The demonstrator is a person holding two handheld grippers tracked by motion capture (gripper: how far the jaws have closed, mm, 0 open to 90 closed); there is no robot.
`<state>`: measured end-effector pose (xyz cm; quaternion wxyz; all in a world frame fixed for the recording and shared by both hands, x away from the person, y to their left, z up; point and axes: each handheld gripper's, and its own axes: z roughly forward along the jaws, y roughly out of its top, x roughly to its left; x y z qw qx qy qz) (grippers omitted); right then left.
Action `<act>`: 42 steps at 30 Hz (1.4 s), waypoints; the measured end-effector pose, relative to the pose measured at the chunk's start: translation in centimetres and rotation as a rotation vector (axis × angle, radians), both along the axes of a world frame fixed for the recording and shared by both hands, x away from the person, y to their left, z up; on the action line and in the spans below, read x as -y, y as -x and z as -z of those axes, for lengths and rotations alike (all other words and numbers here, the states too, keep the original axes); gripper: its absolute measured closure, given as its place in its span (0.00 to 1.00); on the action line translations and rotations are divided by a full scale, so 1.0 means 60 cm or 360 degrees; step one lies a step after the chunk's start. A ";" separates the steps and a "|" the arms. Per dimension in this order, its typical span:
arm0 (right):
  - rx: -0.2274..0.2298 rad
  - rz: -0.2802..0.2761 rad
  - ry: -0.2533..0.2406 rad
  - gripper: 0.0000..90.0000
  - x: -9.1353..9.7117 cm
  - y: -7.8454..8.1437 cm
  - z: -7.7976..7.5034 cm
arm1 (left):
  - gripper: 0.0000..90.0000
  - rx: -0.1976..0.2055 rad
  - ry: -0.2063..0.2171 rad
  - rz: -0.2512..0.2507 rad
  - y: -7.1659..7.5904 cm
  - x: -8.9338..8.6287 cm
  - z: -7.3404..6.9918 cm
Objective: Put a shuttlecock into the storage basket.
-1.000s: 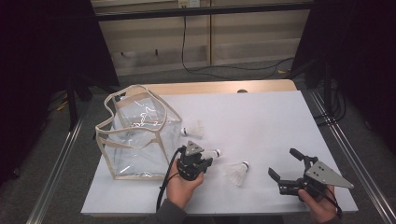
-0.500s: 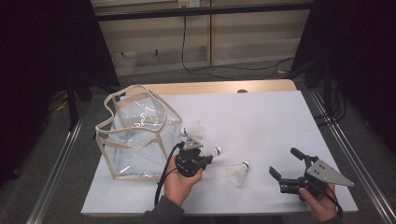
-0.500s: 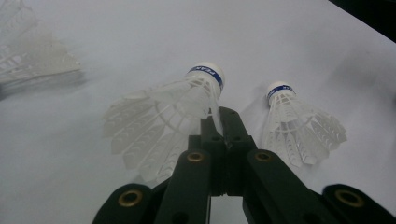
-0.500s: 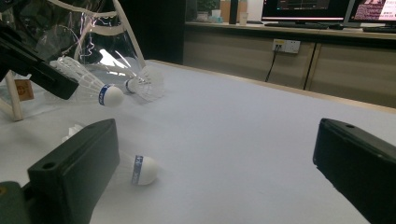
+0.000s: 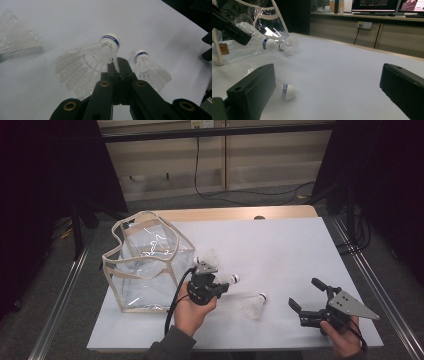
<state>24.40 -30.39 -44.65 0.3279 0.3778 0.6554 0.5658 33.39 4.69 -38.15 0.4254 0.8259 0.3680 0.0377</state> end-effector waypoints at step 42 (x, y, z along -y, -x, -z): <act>-0.0029 0.0002 -0.0017 0.00 0.003 -0.003 0.002 | 1.00 -0.0065 -0.0046 0.0084 -0.017 -0.025 -0.106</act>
